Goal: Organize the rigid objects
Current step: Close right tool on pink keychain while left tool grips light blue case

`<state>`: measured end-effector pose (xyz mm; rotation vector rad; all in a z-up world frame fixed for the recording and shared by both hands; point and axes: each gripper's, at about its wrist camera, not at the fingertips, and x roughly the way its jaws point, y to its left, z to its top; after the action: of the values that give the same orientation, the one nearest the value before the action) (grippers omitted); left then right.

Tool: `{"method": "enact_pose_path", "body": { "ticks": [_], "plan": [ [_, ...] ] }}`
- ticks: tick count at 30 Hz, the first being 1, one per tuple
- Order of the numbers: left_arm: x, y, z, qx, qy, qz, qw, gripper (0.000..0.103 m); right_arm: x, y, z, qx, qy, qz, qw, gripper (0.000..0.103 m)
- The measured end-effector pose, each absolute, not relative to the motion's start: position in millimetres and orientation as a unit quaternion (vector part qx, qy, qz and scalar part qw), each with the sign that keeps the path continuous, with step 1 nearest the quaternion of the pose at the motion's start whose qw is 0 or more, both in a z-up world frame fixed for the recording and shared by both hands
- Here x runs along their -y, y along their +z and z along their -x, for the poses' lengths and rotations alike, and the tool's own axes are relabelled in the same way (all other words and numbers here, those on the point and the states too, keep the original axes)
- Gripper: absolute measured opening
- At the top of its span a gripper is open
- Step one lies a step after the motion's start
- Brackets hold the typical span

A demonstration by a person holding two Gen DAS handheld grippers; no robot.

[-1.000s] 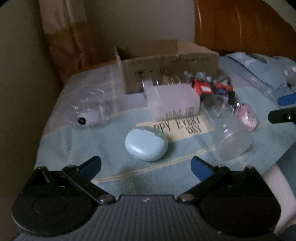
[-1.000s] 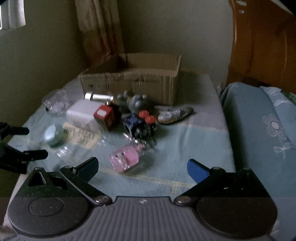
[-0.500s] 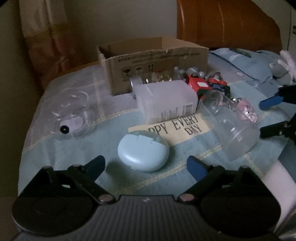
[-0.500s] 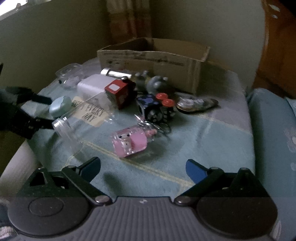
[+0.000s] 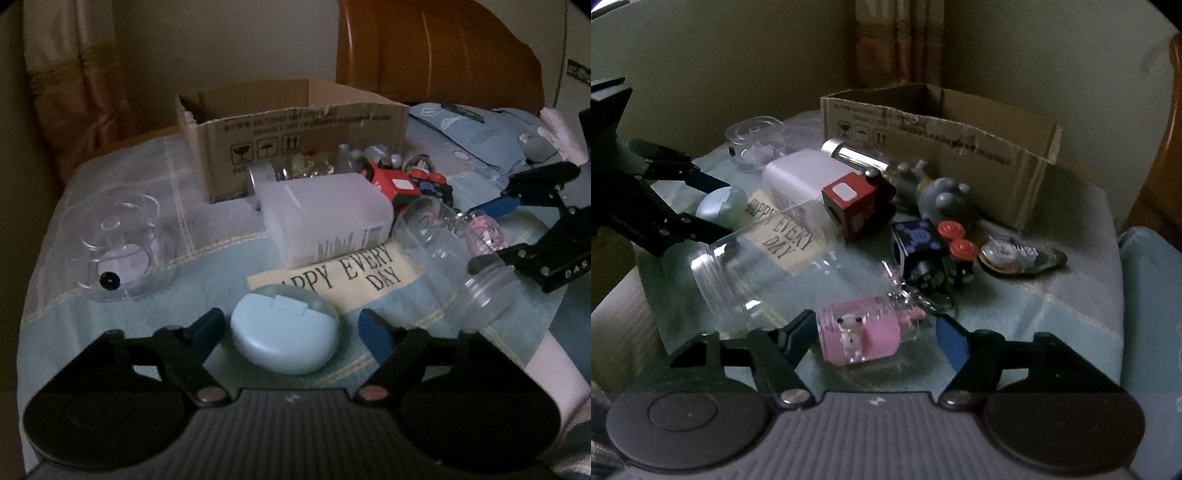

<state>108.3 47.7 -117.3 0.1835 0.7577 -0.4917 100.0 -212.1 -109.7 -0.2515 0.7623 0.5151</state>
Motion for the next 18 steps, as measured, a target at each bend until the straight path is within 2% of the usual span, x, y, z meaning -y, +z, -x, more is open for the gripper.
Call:
{"method": "enact_pose_path", "body": {
  "ticks": [5,7,18],
  "plan": [
    [-48.2,-115.5,-108.7,-0.366,-0.238,-0.089,0.895,0.066,209.9,-108.0,-101.0,-0.368,0.255,0.122,0.886,0.060],
    [-48.5,-114.8,-108.8,-0.366,-0.237,-0.088,0.896,0.060,208.2,-106.9,-100.2,-0.370,0.254,0.127,0.885,0.059],
    [-48.2,-107.3,-113.0,-0.400,-0.241,-0.102,0.879,0.060,210.6,-92.7,-103.9,-0.395,0.231,0.107,0.883,0.059]
  ]
}}
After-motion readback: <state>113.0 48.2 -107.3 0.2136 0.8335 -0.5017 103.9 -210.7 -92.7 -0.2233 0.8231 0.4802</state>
